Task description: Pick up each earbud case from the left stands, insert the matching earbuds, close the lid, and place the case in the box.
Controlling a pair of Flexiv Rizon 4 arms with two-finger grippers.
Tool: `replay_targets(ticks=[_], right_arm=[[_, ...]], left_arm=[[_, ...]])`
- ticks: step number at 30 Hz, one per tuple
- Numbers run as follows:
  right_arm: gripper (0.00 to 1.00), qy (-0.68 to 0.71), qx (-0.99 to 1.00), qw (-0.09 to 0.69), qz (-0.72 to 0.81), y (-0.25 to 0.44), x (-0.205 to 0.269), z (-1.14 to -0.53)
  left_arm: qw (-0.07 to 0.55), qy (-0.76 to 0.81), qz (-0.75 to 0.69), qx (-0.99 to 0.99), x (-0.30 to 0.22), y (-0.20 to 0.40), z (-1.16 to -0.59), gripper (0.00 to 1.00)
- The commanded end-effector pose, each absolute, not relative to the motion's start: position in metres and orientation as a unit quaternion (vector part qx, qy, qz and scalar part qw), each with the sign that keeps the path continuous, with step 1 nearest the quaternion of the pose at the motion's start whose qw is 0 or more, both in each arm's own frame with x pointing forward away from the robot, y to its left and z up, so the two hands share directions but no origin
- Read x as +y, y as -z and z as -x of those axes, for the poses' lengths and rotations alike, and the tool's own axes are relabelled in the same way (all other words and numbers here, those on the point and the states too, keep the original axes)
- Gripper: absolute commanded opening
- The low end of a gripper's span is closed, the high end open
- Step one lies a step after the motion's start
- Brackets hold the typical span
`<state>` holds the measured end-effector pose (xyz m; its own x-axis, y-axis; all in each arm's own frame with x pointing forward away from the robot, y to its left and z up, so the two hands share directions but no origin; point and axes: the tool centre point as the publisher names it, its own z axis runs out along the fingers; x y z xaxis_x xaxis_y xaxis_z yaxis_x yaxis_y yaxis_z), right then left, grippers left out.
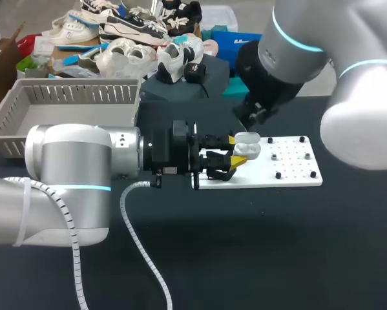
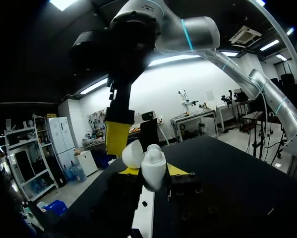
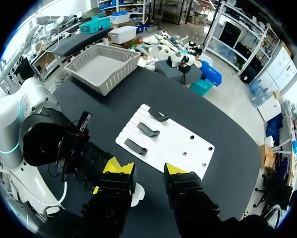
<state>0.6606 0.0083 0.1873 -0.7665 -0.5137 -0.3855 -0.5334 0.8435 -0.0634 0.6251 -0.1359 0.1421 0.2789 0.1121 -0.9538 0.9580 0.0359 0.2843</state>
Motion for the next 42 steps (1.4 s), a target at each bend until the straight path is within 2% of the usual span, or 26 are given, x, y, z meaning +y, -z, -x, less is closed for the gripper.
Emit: replay_targets(ticks=[1,20,29,33,42], right_arm=[[0.34,-0.023,0.937,0.213,0.275,-0.191,0.005,-0.644],[0.33,-0.026,0.94,0.223,0.258,-0.197,0.004,-0.63],[0.35,-0.003,0.955,0.239,0.175,-0.207,-0.044,-0.614],[0.35,-0.011,0.965,0.223,0.138,-0.197,-0.069,-0.604],[0.36,-0.002,0.979,0.185,0.089,-0.181,-0.085,-0.598]], left_arm=[[0.554,0.382,-0.578,0.462,-0.136,-0.142,-0.624,0.0],[0.554,0.382,-0.578,0.462,-0.136,-0.142,-0.624,0.0],[0.554,0.382,-0.578,0.462,-0.136,-0.142,-0.624,0.0],[0.57,0.369,-0.552,0.484,-0.111,-0.144,-0.648,0.0],[0.627,0.284,-0.491,0.534,-0.028,-0.155,-0.715,0.0]])
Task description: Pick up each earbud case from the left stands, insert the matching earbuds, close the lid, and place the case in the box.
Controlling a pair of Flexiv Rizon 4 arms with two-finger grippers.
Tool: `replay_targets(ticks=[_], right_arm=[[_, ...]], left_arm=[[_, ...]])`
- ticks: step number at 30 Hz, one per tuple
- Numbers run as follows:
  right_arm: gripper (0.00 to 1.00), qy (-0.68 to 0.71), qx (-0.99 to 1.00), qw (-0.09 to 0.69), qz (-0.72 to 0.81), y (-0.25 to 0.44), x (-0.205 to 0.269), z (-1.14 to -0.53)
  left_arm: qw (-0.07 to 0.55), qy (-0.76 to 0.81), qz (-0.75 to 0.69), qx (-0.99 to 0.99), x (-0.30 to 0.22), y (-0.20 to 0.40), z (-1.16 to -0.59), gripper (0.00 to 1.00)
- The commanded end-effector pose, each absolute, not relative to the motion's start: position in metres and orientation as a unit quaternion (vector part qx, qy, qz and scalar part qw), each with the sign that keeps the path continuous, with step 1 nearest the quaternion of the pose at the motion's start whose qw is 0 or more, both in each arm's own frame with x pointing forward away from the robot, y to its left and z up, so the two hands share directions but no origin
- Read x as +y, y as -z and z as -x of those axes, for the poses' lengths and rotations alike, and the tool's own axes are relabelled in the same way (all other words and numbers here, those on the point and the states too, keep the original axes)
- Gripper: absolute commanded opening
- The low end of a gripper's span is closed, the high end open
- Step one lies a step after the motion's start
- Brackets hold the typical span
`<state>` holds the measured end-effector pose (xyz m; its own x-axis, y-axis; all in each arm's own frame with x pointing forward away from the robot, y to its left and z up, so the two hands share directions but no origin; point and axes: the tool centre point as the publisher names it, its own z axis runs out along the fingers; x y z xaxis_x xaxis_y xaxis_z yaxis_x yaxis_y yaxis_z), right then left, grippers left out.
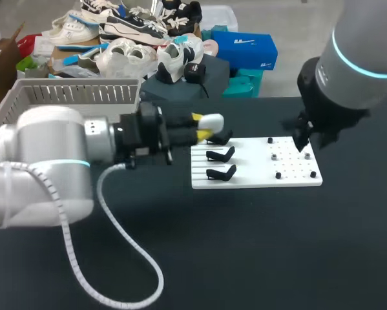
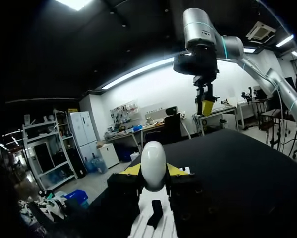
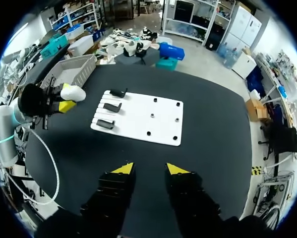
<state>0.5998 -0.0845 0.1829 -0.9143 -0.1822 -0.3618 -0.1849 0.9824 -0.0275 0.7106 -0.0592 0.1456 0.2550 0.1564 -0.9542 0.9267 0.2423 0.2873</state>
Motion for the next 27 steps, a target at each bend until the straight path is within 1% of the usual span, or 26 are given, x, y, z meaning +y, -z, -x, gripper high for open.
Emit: replay_targets(ticks=[1,5,7,13,16,21,27], right_arm=[[0.36,-0.003,0.979,0.183,0.087,-0.18,-0.085,-0.598],[0.34,-0.007,0.982,0.175,0.076,-0.177,-0.084,-0.602],[0.31,-0.001,0.982,0.173,0.071,-0.178,-0.081,-0.604],[0.32,0.004,0.982,0.173,0.073,-0.18,-0.077,-0.607],[0.33,0.005,0.983,0.167,0.074,-0.18,-0.075,-0.609],[0.33,0.009,0.985,0.156,0.072,-0.181,-0.072,-0.609],[0.33,0.011,0.987,0.144,0.064,-0.178,-0.069,-0.607]], left_arm=[[0.633,0.272,-0.487,0.537,-0.021,-0.157,-0.72,0.0],[0.648,0.217,-0.462,0.565,0.02,-0.155,-0.745,0.0],[0.651,0.194,-0.453,0.577,0.038,-0.153,-0.754,0.0],[0.659,0.142,-0.424,0.605,0.091,-0.145,-0.776,0.0],[0.651,0.114,-0.413,0.627,0.119,-0.131,-0.791,0.0],[0.637,0.088,-0.392,0.657,0.15,-0.109,-0.817,0.0],[0.613,0.07,-0.378,0.69,0.173,-0.088,-0.842,0.0]])
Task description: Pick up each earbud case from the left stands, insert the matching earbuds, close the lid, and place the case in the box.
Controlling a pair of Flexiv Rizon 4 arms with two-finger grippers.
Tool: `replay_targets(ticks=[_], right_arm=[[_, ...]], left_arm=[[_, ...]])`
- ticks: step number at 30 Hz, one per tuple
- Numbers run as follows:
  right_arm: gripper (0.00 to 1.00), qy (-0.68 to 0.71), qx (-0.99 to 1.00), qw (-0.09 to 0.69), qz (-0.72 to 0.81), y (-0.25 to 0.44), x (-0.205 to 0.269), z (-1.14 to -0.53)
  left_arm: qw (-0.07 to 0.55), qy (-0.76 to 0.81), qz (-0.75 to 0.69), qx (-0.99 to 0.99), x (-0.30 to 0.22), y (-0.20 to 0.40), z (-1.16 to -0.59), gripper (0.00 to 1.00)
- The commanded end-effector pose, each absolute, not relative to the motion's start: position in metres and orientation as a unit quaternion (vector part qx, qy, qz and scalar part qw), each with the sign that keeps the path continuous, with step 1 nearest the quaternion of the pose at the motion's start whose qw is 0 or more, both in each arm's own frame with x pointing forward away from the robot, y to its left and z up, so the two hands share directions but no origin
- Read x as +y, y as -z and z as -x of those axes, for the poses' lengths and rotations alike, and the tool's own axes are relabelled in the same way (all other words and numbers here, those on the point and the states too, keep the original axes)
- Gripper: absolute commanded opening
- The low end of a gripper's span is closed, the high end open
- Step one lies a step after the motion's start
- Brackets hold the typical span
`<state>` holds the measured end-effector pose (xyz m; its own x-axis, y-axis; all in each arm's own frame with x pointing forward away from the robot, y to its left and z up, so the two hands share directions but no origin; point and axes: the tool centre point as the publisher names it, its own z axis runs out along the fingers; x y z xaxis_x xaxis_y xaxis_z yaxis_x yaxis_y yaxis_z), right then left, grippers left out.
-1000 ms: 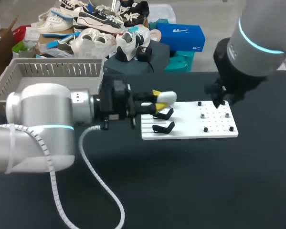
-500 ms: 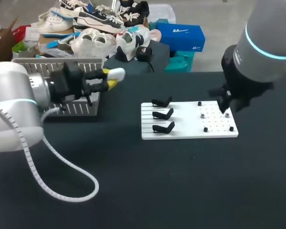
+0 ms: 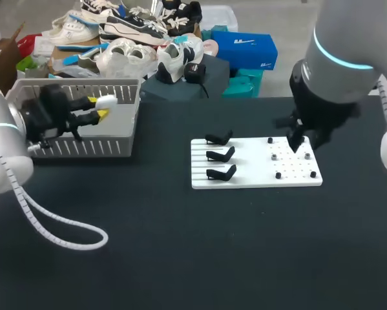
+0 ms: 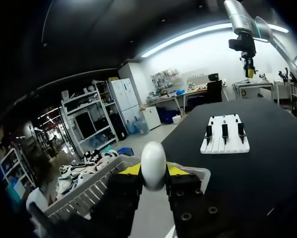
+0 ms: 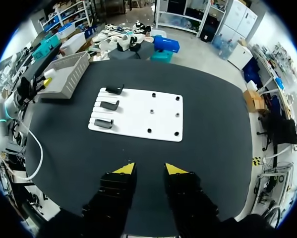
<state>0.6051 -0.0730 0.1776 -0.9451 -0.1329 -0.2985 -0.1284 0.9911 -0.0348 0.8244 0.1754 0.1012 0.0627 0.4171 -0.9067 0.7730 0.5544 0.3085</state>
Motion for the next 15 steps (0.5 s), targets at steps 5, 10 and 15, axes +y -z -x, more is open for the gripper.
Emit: replay_targets(ticks=[5,10,15], right_arm=[[0.32,0.012,0.989,0.136,0.058,-0.175,-0.069,-0.604],[0.33,0.011,0.99,0.132,0.055,-0.173,-0.068,-0.602],[0.32,0.011,0.99,0.131,0.053,-0.173,-0.069,-0.598]], left_arm=[[0.604,0.066,-0.374,0.701,0.177,-0.08,-0.855,0.0],[0.604,0.071,-0.361,0.707,0.18,-0.078,-0.866,0.0],[0.597,0.074,-0.361,0.713,0.181,-0.078,-0.866,0.02]])
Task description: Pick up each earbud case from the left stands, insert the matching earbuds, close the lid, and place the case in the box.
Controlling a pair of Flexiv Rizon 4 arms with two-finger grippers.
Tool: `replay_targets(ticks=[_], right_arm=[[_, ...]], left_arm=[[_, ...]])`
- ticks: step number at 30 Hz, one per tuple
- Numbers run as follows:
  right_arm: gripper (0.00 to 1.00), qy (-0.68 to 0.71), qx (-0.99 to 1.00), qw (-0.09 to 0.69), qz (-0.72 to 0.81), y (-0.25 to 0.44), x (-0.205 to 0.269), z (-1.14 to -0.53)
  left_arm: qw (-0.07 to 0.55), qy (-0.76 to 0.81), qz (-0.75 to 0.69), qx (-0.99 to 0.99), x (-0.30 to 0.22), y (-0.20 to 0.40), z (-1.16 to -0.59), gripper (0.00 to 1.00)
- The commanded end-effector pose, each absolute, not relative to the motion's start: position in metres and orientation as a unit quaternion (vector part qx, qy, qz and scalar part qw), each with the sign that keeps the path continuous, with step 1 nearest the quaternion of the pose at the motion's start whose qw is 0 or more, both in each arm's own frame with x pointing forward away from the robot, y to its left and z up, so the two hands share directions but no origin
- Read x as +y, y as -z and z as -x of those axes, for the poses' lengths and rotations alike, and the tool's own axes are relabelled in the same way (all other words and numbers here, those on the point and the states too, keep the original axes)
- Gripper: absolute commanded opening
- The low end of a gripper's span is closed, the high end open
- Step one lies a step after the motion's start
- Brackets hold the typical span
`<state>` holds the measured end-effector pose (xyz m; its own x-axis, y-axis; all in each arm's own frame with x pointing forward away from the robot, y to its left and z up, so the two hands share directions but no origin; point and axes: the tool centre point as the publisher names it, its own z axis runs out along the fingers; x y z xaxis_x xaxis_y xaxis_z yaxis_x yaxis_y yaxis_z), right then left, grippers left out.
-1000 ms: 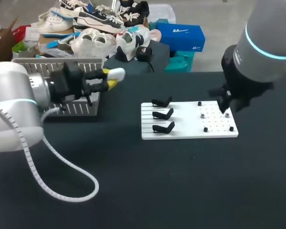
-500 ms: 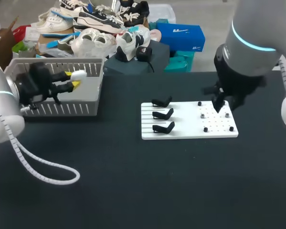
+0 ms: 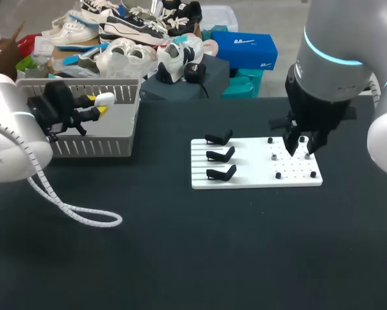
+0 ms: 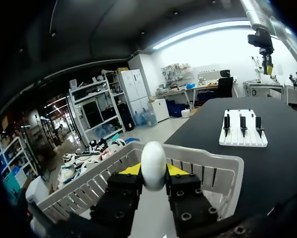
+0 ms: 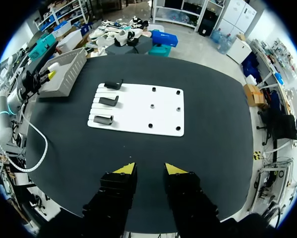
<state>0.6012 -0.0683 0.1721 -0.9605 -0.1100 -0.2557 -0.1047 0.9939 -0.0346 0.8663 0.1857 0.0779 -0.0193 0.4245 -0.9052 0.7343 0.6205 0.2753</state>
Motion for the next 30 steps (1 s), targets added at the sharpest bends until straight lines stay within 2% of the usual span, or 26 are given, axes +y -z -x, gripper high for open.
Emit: replay_targets(ticks=[1,2,3,14,22,24,25,30], right_arm=[[0.32,0.011,0.99,0.131,0.052,-0.173,-0.07,-0.597],[0.32,0.011,0.99,0.131,0.052,-0.173,-0.07,-0.597],[0.32,0.011,0.99,0.131,0.051,-0.172,-0.071,-0.596],[0.34,0.006,0.988,0.141,0.054,-0.174,-0.075,-0.594],[0.45,0.001,0.987,0.15,0.061,-0.175,-0.078,-0.595],[0.75,-0.001,0.987,0.149,0.062,-0.174,-0.08,-0.595],[1.0,-0.006,0.987,0.146,0.06,-0.173,-0.082,-0.595],[1.0,-0.052,0.979,0.186,0.066,-0.173,-0.098,-0.585]], left_arm=[[0.595,0.076,-0.362,0.713,0.181,-0.078,-0.865,0.42],[0.595,0.076,-0.362,0.713,0.181,-0.078,-0.864,0.75],[0.597,0.083,-0.363,0.71,0.18,-0.08,-0.861,1.0],[0.609,0.128,-0.379,0.685,0.165,-0.096,-0.827,1.0],[0.61,0.156,-0.387,0.674,0.138,-0.109,-0.791,1.0],[0.611,0.168,-0.388,0.67,0.129,-0.112,-0.782,1.0],[0.612,0.171,-0.386,0.669,0.126,-0.112,-0.779,1.0],[0.617,0.192,-0.378,0.663,0.103,-0.119,-0.757,1.0]])
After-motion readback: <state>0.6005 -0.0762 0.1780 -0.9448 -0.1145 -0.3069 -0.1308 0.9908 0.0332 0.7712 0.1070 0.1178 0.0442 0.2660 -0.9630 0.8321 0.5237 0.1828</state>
